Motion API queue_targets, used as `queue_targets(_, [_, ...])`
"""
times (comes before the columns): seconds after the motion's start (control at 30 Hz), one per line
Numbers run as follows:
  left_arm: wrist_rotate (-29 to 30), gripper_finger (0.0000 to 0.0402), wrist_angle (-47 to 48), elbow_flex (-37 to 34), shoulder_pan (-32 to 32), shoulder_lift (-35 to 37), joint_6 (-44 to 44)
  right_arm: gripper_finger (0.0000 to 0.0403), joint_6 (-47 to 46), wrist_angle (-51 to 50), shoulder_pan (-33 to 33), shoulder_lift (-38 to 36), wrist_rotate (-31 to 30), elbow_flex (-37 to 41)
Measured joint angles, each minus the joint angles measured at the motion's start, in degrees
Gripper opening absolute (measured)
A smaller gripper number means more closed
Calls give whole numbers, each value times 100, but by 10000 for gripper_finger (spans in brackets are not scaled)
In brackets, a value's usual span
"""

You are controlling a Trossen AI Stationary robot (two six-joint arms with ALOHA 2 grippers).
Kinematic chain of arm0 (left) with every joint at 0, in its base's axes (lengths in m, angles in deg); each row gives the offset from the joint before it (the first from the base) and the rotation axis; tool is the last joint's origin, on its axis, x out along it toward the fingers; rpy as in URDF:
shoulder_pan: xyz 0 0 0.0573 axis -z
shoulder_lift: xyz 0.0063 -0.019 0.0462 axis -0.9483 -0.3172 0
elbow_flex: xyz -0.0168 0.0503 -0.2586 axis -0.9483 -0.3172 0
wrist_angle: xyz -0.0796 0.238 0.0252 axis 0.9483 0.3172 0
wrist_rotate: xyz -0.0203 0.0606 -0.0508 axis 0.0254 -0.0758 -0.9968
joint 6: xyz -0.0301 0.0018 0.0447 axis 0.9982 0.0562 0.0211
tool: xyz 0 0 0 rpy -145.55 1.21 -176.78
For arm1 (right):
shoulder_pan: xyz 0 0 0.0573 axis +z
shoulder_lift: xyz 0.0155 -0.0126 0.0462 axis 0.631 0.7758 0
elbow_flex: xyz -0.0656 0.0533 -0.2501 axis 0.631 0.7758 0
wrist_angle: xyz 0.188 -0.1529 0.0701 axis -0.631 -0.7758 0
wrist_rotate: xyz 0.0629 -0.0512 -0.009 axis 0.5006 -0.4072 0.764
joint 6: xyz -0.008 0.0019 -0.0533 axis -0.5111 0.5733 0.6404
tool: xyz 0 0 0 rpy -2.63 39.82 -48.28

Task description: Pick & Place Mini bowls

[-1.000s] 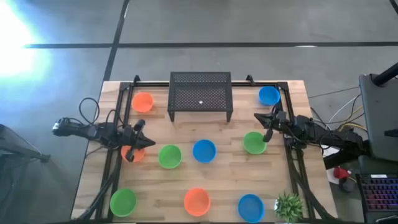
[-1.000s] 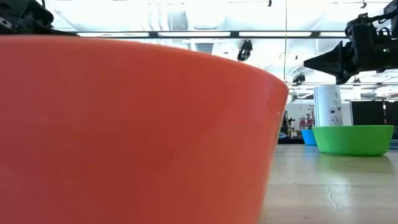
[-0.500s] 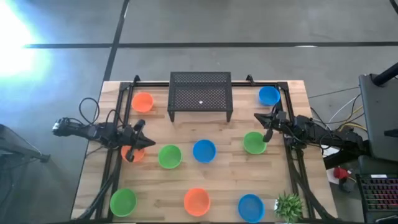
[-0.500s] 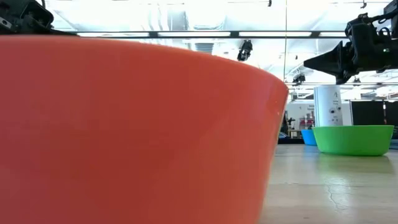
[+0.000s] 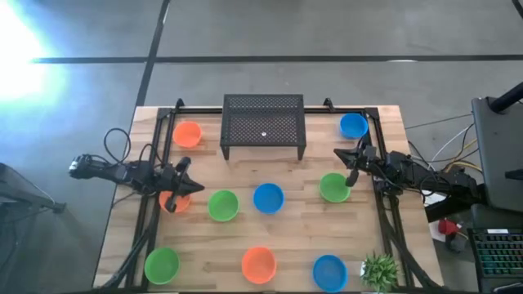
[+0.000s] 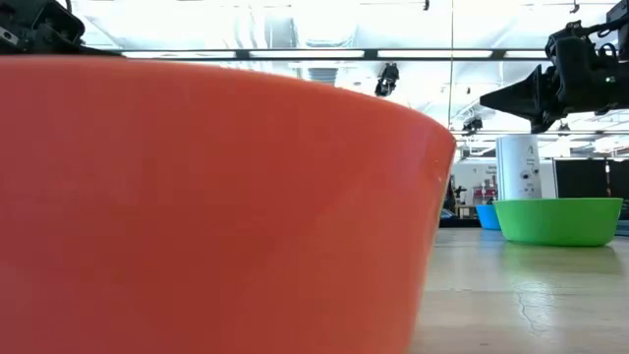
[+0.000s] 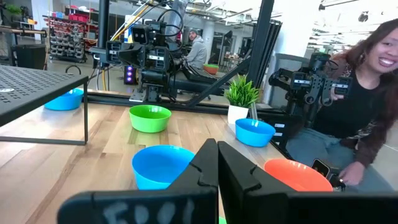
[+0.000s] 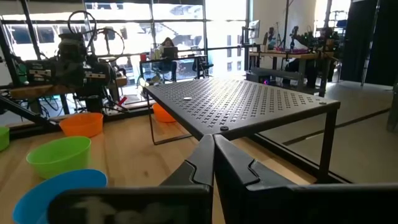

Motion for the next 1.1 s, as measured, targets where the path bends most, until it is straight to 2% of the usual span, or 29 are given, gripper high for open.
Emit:
queue_targets(0.67, [1, 0, 2, 0, -2, -2, 2, 8, -34, -1, -2, 0, 0, -2])
queue_targets(1.1, [0, 0, 2, 0, -1, 0, 2, 8, -1214, 130, -2, -2, 17, -1])
